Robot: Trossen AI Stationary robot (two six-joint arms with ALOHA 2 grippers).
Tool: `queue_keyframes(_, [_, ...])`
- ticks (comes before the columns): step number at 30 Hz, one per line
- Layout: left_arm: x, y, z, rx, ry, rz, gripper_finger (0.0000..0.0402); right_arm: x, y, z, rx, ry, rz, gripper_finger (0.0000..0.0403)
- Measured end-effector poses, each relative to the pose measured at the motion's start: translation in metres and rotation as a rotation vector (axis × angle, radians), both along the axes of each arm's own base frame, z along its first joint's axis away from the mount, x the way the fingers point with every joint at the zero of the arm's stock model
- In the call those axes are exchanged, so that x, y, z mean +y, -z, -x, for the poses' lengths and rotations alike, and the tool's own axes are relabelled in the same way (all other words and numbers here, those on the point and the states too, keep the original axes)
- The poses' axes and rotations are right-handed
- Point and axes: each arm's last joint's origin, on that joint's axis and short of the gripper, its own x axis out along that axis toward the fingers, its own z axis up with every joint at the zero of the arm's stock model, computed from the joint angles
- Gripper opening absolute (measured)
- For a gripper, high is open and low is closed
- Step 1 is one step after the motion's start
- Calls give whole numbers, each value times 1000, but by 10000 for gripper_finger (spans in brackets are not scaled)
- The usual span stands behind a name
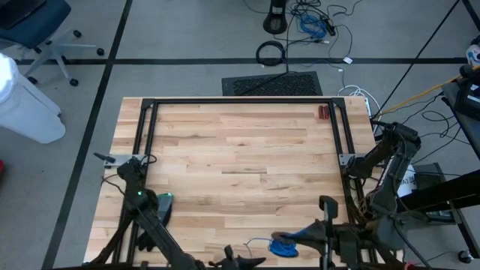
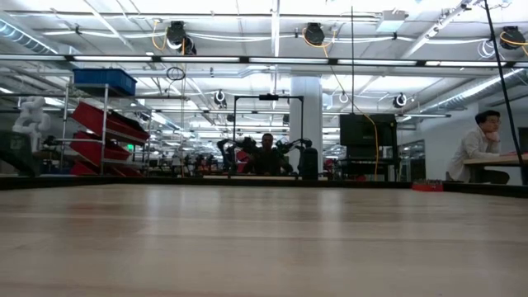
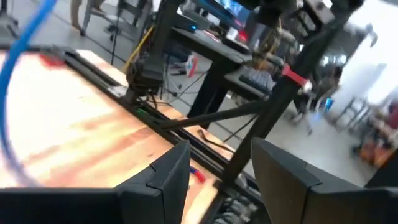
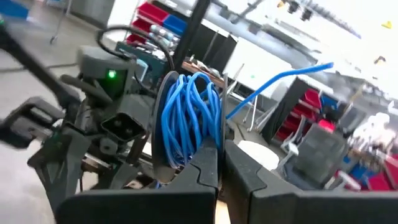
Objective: Coil cords
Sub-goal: Coil the blue wire onto the spool
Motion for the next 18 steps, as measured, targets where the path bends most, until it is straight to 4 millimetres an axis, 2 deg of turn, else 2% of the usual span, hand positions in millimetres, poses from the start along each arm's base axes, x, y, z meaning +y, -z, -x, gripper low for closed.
queue_keyframes(4, [-8, 18, -12, -137, -6, 158, 175, 6, 0, 9, -3, -24, 112, 0])
queue_keyframes(10, [-5, 49, -36, -440, 186, 390, 175, 12, 2, 22, 20, 41, 238, 0])
queue_keyframes(15, [2, 72, -35, -684, 288, 460, 175, 14, 4, 31, 47, 97, 302, 0])
queue_keyframes(18, [9, 82, -37, -772, 315, 480, 175, 16, 8, 37, 74, 119, 352, 0])
